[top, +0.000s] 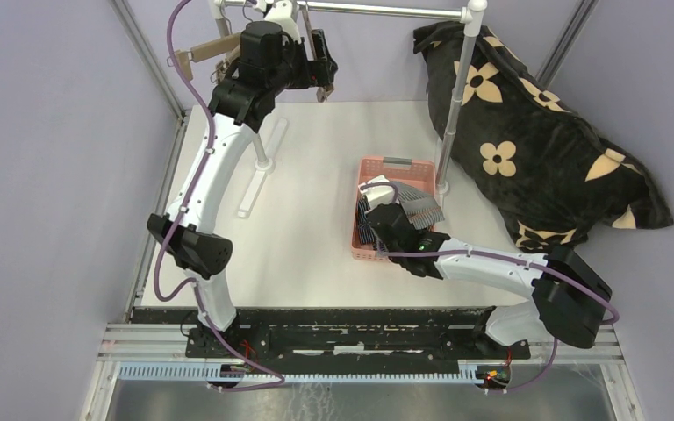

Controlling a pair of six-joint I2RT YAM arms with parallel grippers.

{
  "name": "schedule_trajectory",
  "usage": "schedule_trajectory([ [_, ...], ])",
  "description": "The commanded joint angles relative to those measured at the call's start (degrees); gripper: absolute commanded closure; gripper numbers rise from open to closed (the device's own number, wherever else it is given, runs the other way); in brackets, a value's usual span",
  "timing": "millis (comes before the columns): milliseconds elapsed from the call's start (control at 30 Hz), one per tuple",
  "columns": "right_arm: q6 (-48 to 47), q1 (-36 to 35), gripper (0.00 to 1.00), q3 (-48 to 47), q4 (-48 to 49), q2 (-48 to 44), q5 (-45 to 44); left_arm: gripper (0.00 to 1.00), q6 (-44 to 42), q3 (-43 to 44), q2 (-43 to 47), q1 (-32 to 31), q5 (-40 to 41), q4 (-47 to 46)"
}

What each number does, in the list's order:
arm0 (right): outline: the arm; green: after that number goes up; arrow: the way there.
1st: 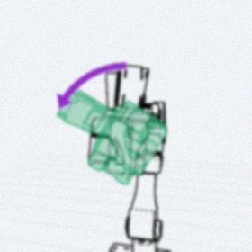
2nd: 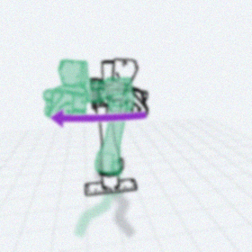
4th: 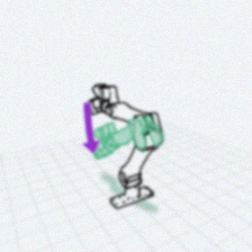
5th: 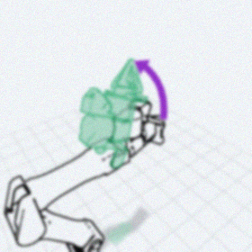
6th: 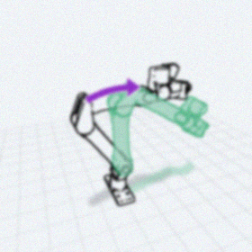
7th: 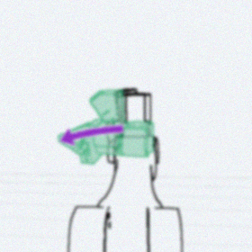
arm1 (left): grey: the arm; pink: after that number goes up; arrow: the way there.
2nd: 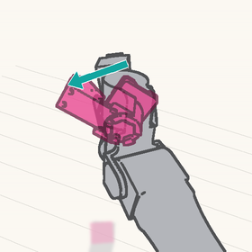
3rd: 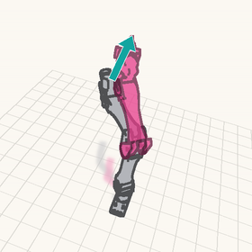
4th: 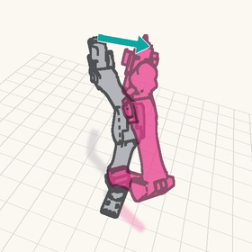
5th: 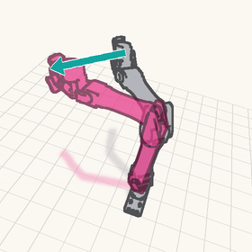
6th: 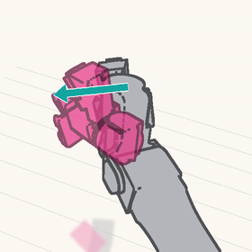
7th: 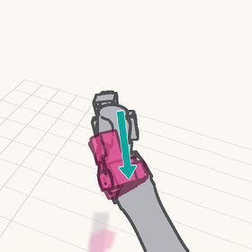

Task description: Remove the underwear clipped to the hanger

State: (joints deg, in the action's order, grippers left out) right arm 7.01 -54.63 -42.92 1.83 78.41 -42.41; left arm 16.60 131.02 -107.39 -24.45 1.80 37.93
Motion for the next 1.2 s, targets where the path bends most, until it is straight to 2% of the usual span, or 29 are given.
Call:
schedule_trajectory([
  [0, -2.7, 1.2, 0.99, -5.0, 3.1, 0.6, 0.4, 0.01, -0.1, -2.3, 6.8, 0.3, -0.3, -4.3],
  [267, -6.6, 2.8, 0.99, -12.7, 1.7, 2.6, 3.7, 0.01, -0.6, -11.2, 14.2, 0.4, -0.3, -6.2],
  [500, -8.8, 6.2, 0.99, -19.1, 0.1, 8.1, 4.1, 0.01, 0.0, -22.3, 21.6, 0.4, -1.6, -10.7],
  [700, -4.9, 11.4, 0.99, -16.7, 0.9, 8.7, 3.7, 0.01, -0.2, -26.7, 25.3, 0.3, -1.6, -11.6],
  [900, -0.1, 17.5, 0.98, -12.8, 0.8, 8.9, 8.2, 0.01, 0.0, -32.8, 30.2, 0.4, -1.6, -14.0],
  [933, 0.5, 17.8, 0.92, -12.6, 0.4, 9.1, 7.8, 0.01, 0.0, -33.5, 30.9, 0.3, -1.4, -14.0],
  [967, 0.6, 18.0, 0.71, -12.1, 0.2, 9.3, 7.6, 0.01, -0.1, -34.5, 31.6, 0.3, -1.3, -14.0],
  [1100, 0.6, 18.0, 0.25, -10.0, 1.5, 8.4, 5.8, 0.01, -0.5, -37.1, 34.3, 0.3, -2.0, -14.2],
  [1167, -0.3, 17.9, 0.17, -9.7, 2.0, 7.2, 6.2, 0.01, -0.7, -38.6, 36.1, 0.4, -2.4, -14.9],
])
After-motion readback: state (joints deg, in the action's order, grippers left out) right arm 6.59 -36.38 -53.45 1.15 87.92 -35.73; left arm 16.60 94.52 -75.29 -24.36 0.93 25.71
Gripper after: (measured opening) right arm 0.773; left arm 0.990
